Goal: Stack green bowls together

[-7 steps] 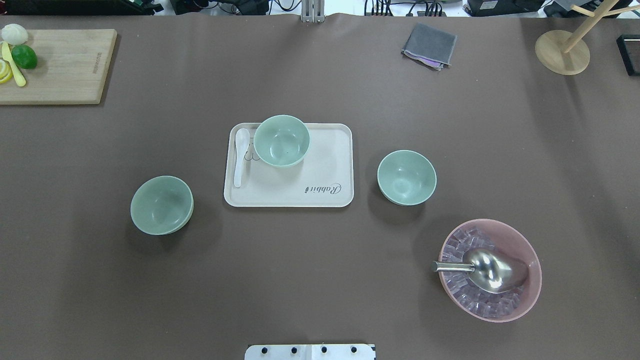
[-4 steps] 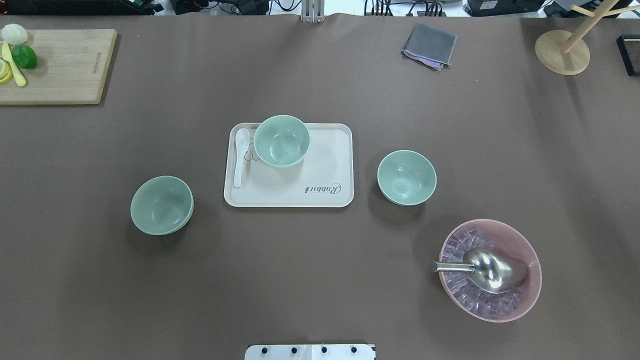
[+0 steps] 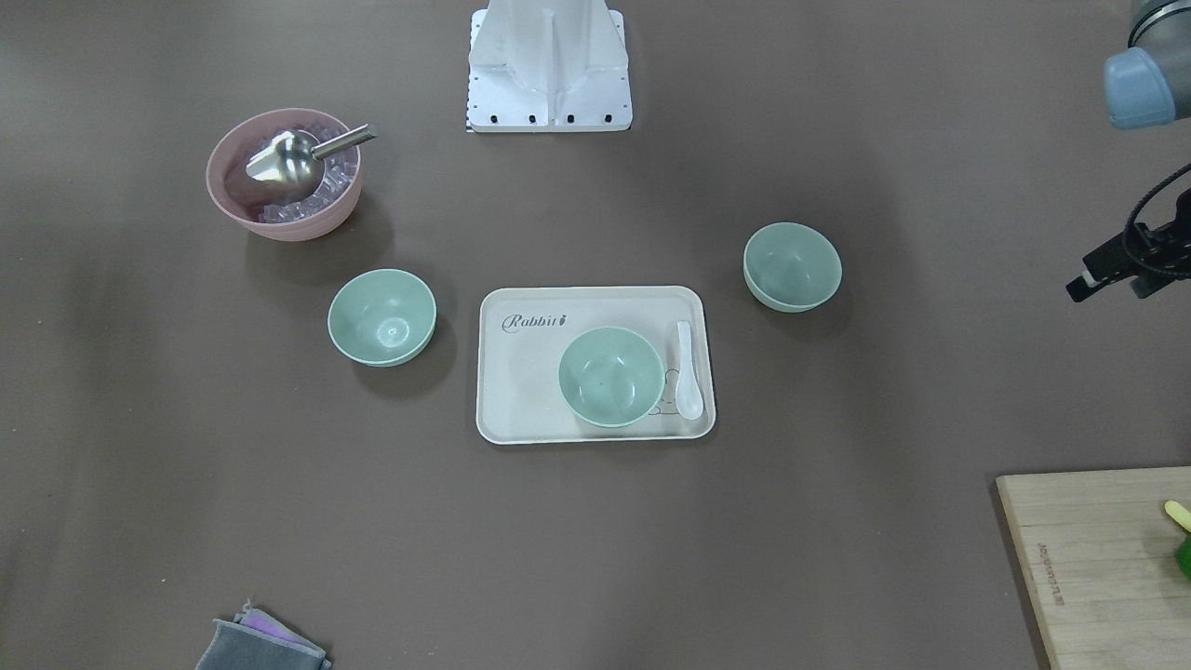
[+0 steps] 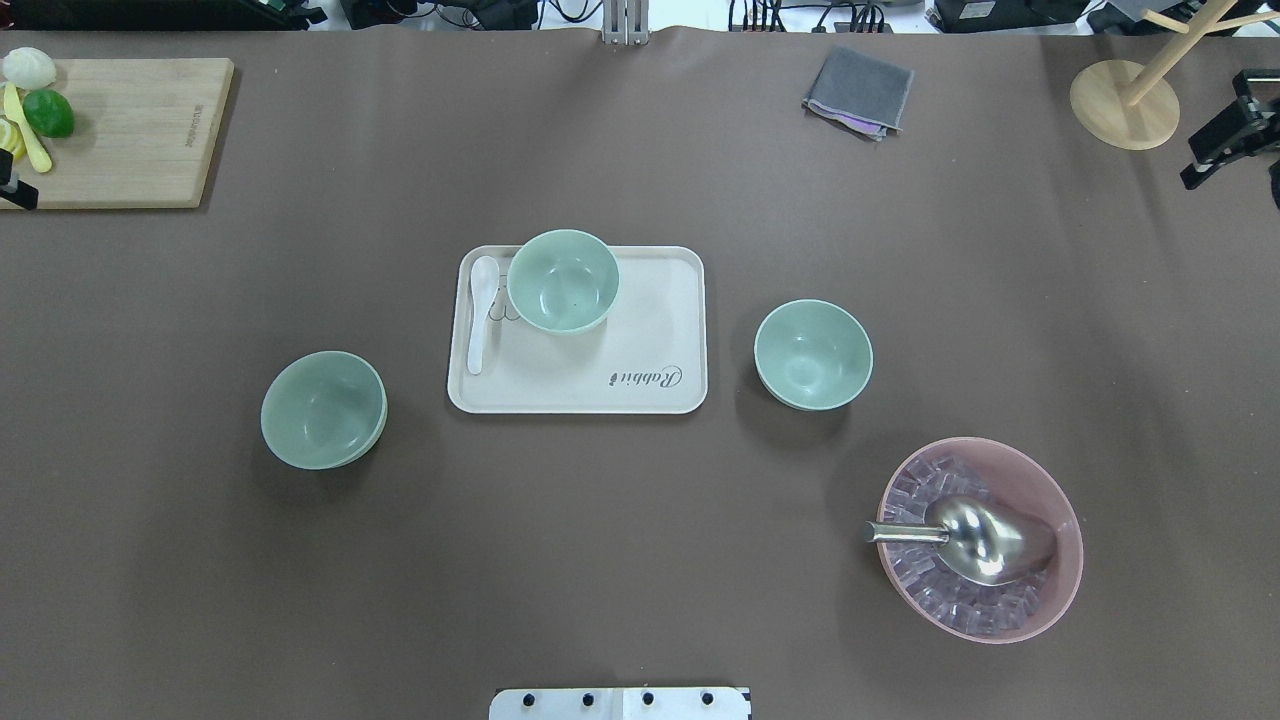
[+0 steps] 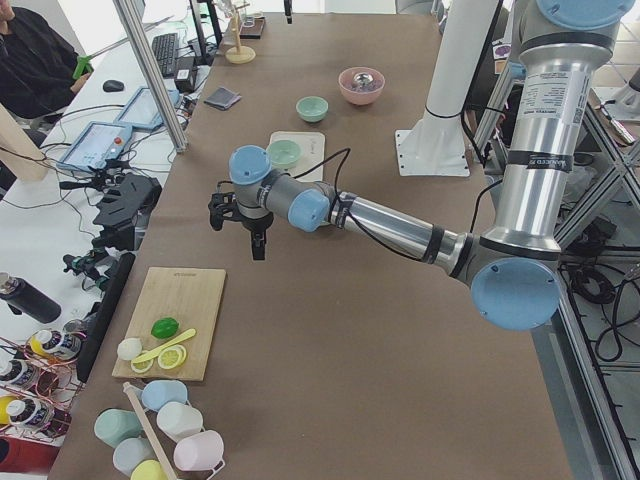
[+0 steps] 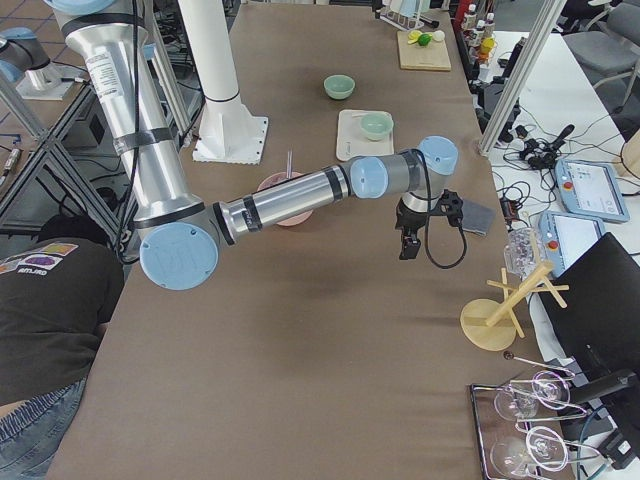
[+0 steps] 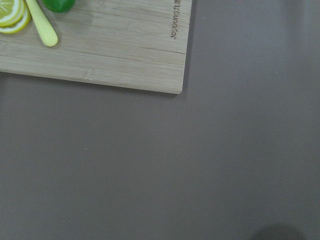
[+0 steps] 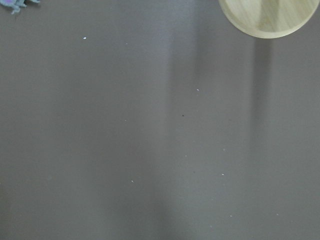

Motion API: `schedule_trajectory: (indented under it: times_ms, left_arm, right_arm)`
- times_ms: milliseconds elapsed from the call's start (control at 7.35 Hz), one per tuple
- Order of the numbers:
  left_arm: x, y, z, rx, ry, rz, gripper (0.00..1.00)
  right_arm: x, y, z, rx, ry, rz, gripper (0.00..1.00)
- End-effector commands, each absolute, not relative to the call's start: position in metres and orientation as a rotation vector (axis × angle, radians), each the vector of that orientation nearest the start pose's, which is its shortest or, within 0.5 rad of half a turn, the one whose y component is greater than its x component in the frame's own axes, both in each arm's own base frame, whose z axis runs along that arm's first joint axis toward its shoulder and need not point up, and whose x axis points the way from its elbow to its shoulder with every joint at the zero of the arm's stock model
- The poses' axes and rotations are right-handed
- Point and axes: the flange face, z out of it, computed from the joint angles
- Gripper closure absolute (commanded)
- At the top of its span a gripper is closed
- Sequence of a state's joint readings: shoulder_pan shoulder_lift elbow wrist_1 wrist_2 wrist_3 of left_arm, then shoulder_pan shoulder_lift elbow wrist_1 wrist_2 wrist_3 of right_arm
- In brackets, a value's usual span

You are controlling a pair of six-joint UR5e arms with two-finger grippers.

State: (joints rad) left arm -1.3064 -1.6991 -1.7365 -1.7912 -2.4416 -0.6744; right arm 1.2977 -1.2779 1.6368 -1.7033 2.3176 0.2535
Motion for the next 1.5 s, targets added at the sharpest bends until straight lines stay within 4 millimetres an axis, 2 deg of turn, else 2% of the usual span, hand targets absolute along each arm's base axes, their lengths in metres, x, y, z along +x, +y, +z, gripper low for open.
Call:
schedule_trajectory:
  times_ms: [0, 136, 272, 544, 680, 816, 952, 1088, 1360]
  left_arm:
    - [0.108, -0.549, 0.455, 0.056, 0.988, -0.159, 0.02]
    - [0.133, -0.547, 0.439, 0.026, 0.984, -0.2, 0.02]
    - [0.168, -0.54, 0.428, 0.012, 0.939, -0.254, 0.02]
    - [0.216, -0.514, 0.409, 0.001, 0.928, -0.235, 0.02]
    - [0.239, -0.498, 0.395, 0.004, 0.925, -0.233, 0.02]
    - [0.268, -0.484, 0.394, 0.002, 0.903, -0.213, 0.02]
    - [0.287, -0.473, 0.393, 0.02, 0.883, -0.19, 0.02]
    - [0.295, -0.466, 0.399, 0.009, 0.874, -0.174, 0.02]
    - [0.301, -0.458, 0.402, -0.003, 0.871, -0.16, 0.02]
  right_arm:
    - [-0.137, -0.599, 0.485, 0.039, -0.784, -0.125, 0.0]
    - [-0.159, -0.599, 0.476, 0.033, -0.79, -0.152, 0.0]
    - [-0.179, -0.6, 0.471, 0.027, -0.788, -0.184, 0.0]
    - [-0.204, -0.607, 0.468, 0.029, -0.751, -0.187, 0.0]
    - [-0.227, -0.603, 0.464, 0.101, -0.701, -0.216, 0.0]
    - [-0.255, -0.595, 0.458, 0.079, -0.713, -0.109, 0.0]
    - [-0.268, -0.59, 0.45, 0.069, -0.739, -0.008, 0.0]
    - [-0.286, -0.582, 0.443, 0.083, -0.77, -0.04, 0.0]
    - [-0.3, -0.576, 0.437, 0.062, -0.793, -0.063, 0.0]
